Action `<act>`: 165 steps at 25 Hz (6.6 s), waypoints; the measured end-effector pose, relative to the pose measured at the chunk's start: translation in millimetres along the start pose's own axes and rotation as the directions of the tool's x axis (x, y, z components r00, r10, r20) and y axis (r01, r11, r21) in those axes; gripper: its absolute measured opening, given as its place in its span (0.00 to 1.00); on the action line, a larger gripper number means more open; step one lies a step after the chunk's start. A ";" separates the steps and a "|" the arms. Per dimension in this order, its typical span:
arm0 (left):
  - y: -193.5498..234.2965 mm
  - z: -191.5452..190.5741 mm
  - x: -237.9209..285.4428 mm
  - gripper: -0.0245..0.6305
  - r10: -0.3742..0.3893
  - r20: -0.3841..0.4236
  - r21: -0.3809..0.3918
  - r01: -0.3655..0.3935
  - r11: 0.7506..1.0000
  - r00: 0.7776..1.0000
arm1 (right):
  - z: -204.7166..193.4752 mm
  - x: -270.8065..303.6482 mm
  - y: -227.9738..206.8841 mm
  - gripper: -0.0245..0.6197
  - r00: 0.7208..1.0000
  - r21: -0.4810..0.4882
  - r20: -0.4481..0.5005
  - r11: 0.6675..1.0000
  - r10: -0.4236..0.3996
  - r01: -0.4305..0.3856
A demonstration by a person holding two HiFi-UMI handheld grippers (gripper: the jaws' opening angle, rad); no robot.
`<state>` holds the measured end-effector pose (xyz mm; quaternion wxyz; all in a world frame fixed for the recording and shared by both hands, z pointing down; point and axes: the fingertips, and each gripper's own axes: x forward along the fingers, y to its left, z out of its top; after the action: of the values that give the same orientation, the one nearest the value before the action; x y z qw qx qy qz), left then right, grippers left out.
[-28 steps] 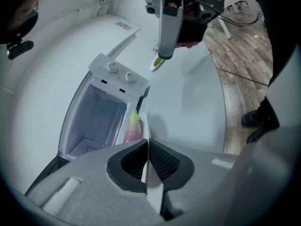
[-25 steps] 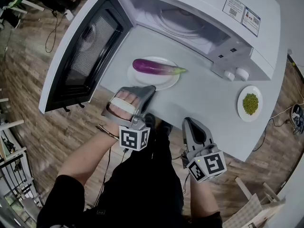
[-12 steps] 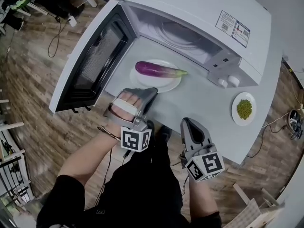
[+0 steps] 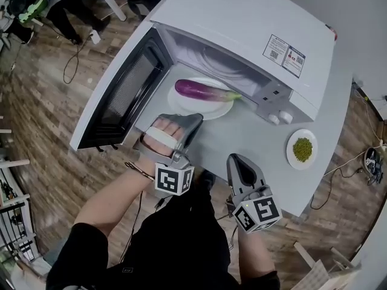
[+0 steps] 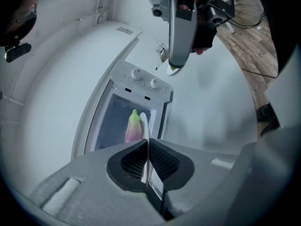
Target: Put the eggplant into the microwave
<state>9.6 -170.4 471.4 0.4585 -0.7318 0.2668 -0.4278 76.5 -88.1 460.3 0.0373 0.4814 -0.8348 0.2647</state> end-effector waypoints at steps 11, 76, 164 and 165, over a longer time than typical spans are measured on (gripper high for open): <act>14.7 2.9 31.9 0.07 0.024 0.007 0.021 -0.024 0.999 1.000 | 13.9 15.1 -22.1 0.06 1.000 -0.009 0.012 1.000 0.000 0.000; 7.7 -28.1 159.2 0.08 -0.318 -0.095 0.118 0.328 0.937 0.943 | 2.4 30.5 -70.9 0.06 0.999 0.073 -0.018 0.997 -0.038 0.039; 94.9 167.9 -374.3 0.09 0.090 0.413 -0.892 0.383 0.242 0.906 | 50.8 -259.9 195.4 0.06 0.975 -0.107 0.217 0.994 0.056 -0.033; 97.5 163.8 -374.5 0.09 0.093 0.415 -0.891 0.384 0.243 0.905 | 55.9 -258.8 200.1 0.06 0.972 -0.119 0.228 0.992 0.062 -0.036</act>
<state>-31.7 152.7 205.9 -0.0831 -0.9468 0.3042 -0.0649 60.7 167.4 249.1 -0.0391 0.4852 -0.8588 0.1598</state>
